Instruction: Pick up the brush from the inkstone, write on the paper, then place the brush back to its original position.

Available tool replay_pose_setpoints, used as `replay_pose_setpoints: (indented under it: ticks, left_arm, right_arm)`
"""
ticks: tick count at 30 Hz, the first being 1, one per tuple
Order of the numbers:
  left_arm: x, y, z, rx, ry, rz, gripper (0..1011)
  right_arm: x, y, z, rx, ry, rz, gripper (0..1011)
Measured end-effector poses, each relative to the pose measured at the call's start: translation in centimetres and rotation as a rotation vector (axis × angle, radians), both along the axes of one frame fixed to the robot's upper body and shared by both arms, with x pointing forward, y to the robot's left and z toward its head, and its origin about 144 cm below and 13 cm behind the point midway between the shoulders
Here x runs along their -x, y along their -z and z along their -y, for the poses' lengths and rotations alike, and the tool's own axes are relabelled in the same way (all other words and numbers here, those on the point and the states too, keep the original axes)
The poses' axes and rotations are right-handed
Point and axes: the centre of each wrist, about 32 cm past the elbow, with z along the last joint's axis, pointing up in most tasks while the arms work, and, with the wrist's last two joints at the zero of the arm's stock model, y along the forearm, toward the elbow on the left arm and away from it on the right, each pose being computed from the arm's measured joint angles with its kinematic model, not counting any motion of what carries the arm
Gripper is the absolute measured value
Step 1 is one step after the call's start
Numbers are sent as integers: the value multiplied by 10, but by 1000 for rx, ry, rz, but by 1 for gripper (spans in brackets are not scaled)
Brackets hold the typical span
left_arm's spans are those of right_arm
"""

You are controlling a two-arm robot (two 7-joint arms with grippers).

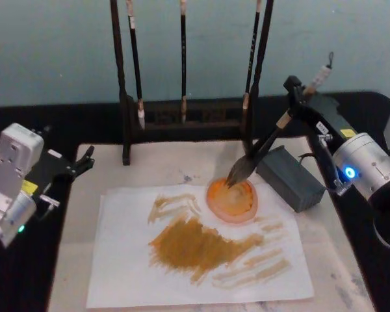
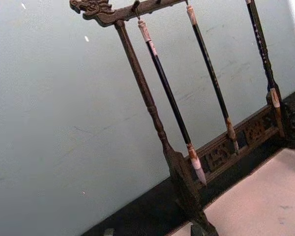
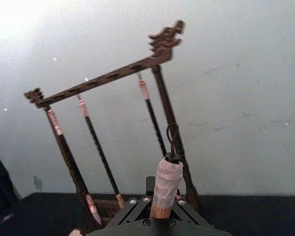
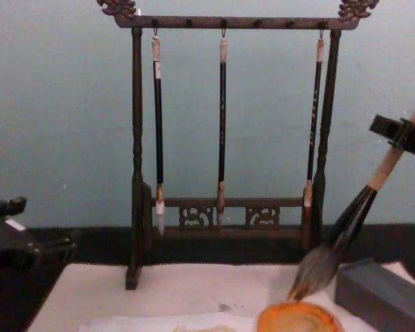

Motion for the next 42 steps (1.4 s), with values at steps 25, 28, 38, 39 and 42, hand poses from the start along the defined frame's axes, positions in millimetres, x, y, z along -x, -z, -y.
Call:
replay_pose_setpoints:
  ticks: [25, 28, 38, 39, 42]
  left_arm:
    - [0, 0, 0, 0, 0, 0, 1010]
    - [0, 0, 0, 0, 0, 0, 1010]
    - [0, 0, 0, 0, 0, 0, 1009]
    - [0, 0, 0, 0, 0, 0, 1010]
    - [0, 0, 0, 0, 0, 0, 1010]
  right_arm:
    - [-7, -5, -19, 349, -124, 277, 2]
    - [-10, -6, -23, 366, -144, 306, 2]
    - [-14, -7, -39, 374, -219, 378, 2]
    - [-14, -7, -42, 375, -234, 384, 2]
    - [-14, -6, -48, 374, -265, 390, 2]
